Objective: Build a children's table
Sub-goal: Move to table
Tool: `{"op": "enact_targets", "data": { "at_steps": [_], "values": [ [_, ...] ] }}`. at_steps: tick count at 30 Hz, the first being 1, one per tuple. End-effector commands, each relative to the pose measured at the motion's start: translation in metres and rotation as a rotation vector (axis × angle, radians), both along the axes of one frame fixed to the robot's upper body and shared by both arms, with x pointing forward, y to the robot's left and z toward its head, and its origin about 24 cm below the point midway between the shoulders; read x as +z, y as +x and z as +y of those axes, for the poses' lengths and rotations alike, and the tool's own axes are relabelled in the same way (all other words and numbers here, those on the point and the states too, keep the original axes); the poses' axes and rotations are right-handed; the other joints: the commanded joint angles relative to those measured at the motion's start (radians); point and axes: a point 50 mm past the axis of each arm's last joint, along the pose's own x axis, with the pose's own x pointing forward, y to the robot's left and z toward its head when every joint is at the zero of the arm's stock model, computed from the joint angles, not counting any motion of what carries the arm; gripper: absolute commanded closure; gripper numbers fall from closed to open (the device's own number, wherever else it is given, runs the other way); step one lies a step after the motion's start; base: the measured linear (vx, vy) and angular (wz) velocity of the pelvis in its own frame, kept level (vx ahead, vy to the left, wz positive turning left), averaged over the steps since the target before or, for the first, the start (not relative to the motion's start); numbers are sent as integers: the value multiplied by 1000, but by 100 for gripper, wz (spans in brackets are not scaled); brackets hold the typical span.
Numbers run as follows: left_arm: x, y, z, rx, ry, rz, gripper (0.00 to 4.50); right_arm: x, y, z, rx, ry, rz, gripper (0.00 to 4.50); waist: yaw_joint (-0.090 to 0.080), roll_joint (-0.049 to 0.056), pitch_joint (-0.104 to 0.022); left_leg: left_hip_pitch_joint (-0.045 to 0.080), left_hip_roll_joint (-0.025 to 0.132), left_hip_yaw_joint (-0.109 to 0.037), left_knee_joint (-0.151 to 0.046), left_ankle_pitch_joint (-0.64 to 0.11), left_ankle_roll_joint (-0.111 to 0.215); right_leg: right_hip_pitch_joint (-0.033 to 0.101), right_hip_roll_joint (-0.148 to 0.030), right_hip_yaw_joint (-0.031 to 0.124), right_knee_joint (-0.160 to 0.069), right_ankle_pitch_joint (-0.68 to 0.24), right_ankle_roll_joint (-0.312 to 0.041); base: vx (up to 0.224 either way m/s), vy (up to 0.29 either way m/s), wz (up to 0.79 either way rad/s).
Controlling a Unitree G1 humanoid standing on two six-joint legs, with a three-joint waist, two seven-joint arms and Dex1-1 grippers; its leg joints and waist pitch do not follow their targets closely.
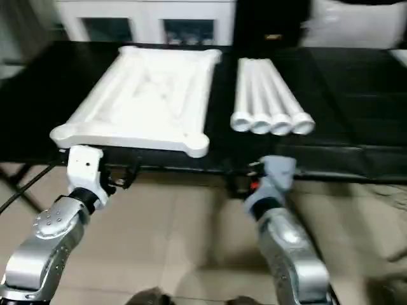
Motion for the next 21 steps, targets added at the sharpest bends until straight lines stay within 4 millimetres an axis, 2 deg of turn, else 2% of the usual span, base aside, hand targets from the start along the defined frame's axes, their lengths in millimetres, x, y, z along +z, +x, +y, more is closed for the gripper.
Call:
{"op": "enact_targets", "data": {
  "at_steps": [1, 2, 3, 4, 5, 6, 7, 8, 9, 10, 11, 12, 13, 14, 15, 16, 17, 18, 19, 20, 21],
  "values": [
    [3, 3, -3, -1, -6, -23, 12, 9, 8, -2, 7, -20, -50, 0, -4, 14, -41, 33, 122, -94, -221, -728, -200, 31, -52, 33, -39, -109, -41, -53, 77, 2],
    [3, 3, -3, -1, -6, -23, 12, 9, 8, -2, 7, -20, -50, 0, -6, -3, -38, 40, 107, -63, -210, -778, -182, 39, -73, 35, -89, -381, -36, 0, 0, 0],
    [3, 6, -4, 1, -10, -22, 12, 12, 11, -2, 7, 5, -55, 0, -8, -32, -32, 48, 102, -45, -198, -769, -153, 32, -81, 37, -120, -544, -35, -51, -28, 9],
    [2, 6, -4, 6, -4, -18, 12, 12, 13, -2, 4, -2, -57, 0, -14, -51, -40, 88, 84, -4, -148, -665, -92, 27, -95, 27, -177, -794, -27, -51, -28, 9],
    [0, 6, -4, 9, -2, -11, 12, 12, 14, -3, 5, -6, -58, 0, -15, -49, -38, 122, 83, 24, -96, -546, -40, 27, -123, -2, -226, -909, -17, -47, -51, 10],
    [-1, 6, -4, 15, 7, -2, 12, 12, 16, -2, 13, -8, -61, 0, -19, -43, -27, 137, 83, 37, -93, -530, -34, 20, -110, -32, -248, -916, -1, 0, 0, 0],
    [-2, 6, -4, 24, 11, 4, 12, 11, 17, -1, 23, -21, -58, 0, -31, -32, -26, 88, 118, 39, -189, -675, -53, 89, -55, -104, -177, -739, 27, 0, 0, 0],
    [-2, 6, -4, 24, 11, 4, 12, 11, 17, -1, 23, -21, -58, 0, 13, 12, -22, -3, 88, 78, -325, -941, -117, 181, 54, -106, 58, -247, 9, 0, 0, 0],
    [-3, 5, -4, 30, 2, 9, 12, 11, 18, 0, 34, -29, -57, 0, 18, -14, -31, 18, 91, 80, -313, -905, -100, 167, 62, -87, 57, -174, 24, 32, -66, 4],
    [-3, 4, -4, 31, -4, 10, 12, 13, 20, 1, 52, -33, -62, 0, 22, -58, -56, 71, 132, 61, -268, -784, -49, 131, -7, 3, 24, -362, 24, 32, -66, 4],
    [-3, 4, -5, 33, -5, 12, 12, 15, 22, 2, 68, -40, -70, 0, 32, -144, -67, 98, 104, 59, -91, -420, 4, 92, -136, 95, -177, -884, 11, 84, -143, 2],
    [-4, 4, -5, 33, -5, 13, 12, 15, 22, 2, 69, -41, -70, 0, 52, -129, -40, 72, 65, 69, 42, -139, 75, 70, -198, 153, -261, -1068, -55, 146, -71, -13],
    [-4, 4, -5, 32, 0, 12, 12, 17, 24, 2, 87, -44, -76, 0, 62, -136, -39, -42, 56, 33, 74, 18, 102, 168, -204, 183, -229, -1002, -105, 146, -71, -13],
    [-4, 4, -4, 33, 3, 12, 12, 16, 24, 1, 87, -57, -76, 0, 86, -120, -52, -55, 86, 29, 29, 27, 77, 189, -174, 148, -201, -776, -153, 179, -2, -9],
    [-4, 3, -4, 31, 8, 9, 12, 15, 24, 0, 89, -61, -72, 0, 97, -119, -64, -32, 96, 36, -15, 39, 82, 185, -134, 124, -189, -640, -185, 150, 2, 15],
    [-3, 3, -4, 30, 11, 8, 12, 14, 24, 0, 90, -60, -69, 0, 101, -83, -89, 9, 107, 52, -105, 145, 107, 182, -44, 49, -154, -378, -187, 150, 2, 15],
    [-3, 3, -4, 28, 15, 8, 12, 14, 24, 0, 92, -57, -68, 0, 64, -35, -103, 140, 154, -27, -168, 126, 199, 73, 51, -14, -45, -197, -99, 184, 53, 15],
    [-2, 2, -4, 25, 20, 7, 12, 14, 24, 0, 94, -52, -66, 0, 12, -46, -142, 251, 243, -138, -158, 256, 421, -42, 47, -4, 86, -218, 26, 217, 57, 8],
    [-1, 1, -5, -4, 24, 6, 12, 11, 23, 0, 101, -48, -53, 0, 37, -35, -137, 244, 236, -123, -130, 307, 445, -71, 33, 9, 101, -200, 54, 217, 57, 8],
    [0, 1, -6, -21, 27, 5, 12, 9, 22, 1, 103, -50, -46, 0, 44, -42, -120, 200, 231, -81, -137, 346, 451, -99, 20, 24, 132, -121, 108, 189, 14, 8],
    [0, 0, -6, -28, 35, 6, 12, 8, 21, 1, 107, -50, -39, 0, 41, -61, -122, 183, 228, -46, -155, 354, 452, -124, 13, 29, 143, -31, 122, 151, -3, 6]
  ]
}}
